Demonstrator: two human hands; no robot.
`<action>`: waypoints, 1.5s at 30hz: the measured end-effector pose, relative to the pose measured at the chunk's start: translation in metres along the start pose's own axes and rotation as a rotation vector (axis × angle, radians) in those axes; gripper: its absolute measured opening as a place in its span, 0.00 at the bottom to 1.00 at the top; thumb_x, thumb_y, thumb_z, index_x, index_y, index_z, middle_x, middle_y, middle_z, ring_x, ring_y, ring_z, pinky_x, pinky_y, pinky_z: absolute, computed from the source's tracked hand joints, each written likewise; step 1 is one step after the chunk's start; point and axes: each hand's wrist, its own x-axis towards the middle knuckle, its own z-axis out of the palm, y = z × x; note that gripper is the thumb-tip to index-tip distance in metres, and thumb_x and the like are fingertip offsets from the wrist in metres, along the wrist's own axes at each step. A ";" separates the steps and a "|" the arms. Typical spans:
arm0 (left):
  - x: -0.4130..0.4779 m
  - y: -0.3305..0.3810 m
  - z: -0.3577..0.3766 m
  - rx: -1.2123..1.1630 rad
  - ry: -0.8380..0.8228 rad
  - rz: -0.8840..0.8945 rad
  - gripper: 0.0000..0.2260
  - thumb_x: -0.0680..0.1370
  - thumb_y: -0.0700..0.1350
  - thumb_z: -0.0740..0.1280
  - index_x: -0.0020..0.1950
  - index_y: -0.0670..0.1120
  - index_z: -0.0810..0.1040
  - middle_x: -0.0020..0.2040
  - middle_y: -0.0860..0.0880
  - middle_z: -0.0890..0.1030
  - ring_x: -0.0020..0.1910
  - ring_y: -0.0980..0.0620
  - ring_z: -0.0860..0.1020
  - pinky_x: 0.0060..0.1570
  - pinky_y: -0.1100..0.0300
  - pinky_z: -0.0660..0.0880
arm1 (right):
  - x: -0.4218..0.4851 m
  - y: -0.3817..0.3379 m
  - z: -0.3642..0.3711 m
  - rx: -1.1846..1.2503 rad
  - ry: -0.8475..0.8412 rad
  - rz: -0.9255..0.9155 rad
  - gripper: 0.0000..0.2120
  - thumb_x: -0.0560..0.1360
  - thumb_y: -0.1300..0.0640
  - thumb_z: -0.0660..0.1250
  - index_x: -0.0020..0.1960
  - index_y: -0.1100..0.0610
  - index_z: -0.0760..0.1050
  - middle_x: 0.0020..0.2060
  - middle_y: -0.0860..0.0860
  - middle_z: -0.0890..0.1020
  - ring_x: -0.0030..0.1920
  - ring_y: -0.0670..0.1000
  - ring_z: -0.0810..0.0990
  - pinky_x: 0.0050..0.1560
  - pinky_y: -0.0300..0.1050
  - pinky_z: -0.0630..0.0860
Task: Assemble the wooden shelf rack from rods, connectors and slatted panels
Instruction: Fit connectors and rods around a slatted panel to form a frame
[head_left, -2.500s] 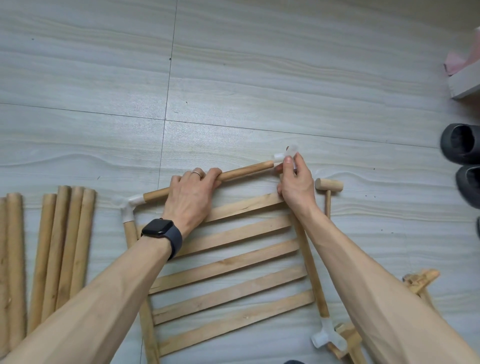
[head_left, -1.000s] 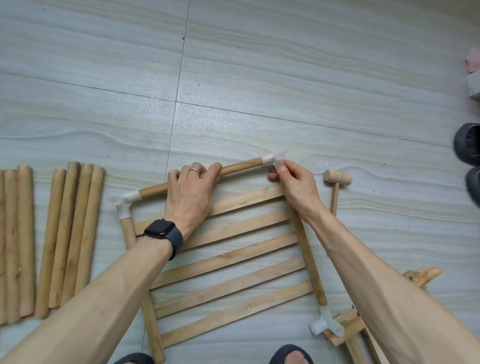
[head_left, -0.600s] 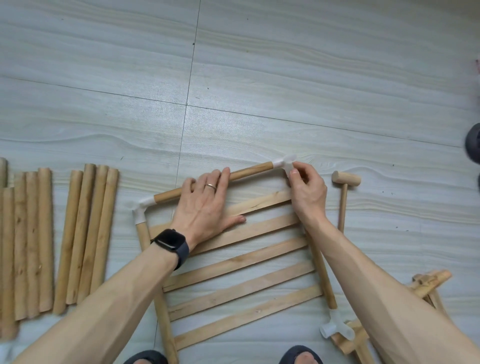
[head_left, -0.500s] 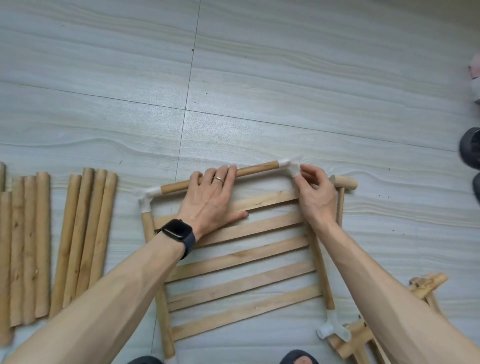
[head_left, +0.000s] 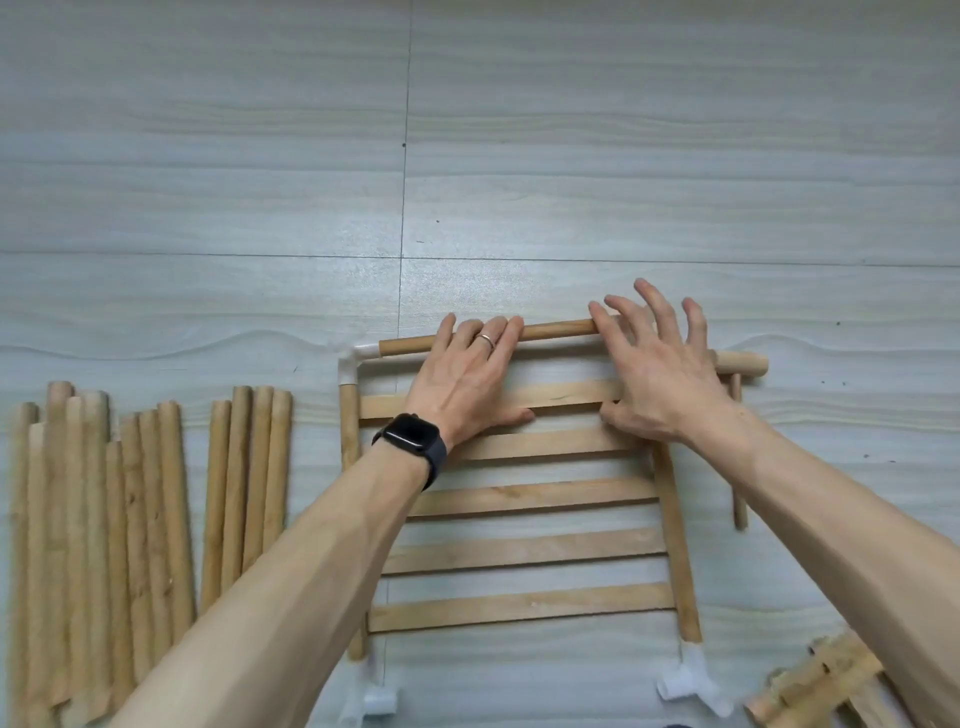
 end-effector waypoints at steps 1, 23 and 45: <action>0.001 0.000 -0.002 0.013 -0.003 0.006 0.50 0.70 0.72 0.67 0.81 0.45 0.55 0.75 0.47 0.67 0.70 0.44 0.67 0.77 0.44 0.53 | 0.001 -0.001 -0.001 -0.032 0.008 -0.011 0.50 0.66 0.47 0.69 0.81 0.52 0.48 0.80 0.52 0.55 0.80 0.57 0.37 0.76 0.65 0.38; -0.011 -0.055 -0.043 0.467 -0.227 -0.048 0.40 0.70 0.52 0.73 0.75 0.40 0.58 0.63 0.43 0.75 0.60 0.43 0.76 0.75 0.35 0.52 | 0.011 0.015 -0.018 -0.224 -0.067 -0.010 0.37 0.66 0.57 0.69 0.72 0.56 0.59 0.66 0.52 0.70 0.68 0.55 0.69 0.74 0.68 0.51; 0.007 -0.054 -0.057 0.551 -0.273 -0.119 0.38 0.74 0.45 0.68 0.78 0.44 0.50 0.71 0.43 0.69 0.64 0.44 0.74 0.73 0.32 0.54 | 0.018 0.017 -0.017 -0.294 0.096 0.031 0.31 0.64 0.65 0.66 0.66 0.60 0.65 0.58 0.54 0.75 0.61 0.56 0.73 0.73 0.63 0.53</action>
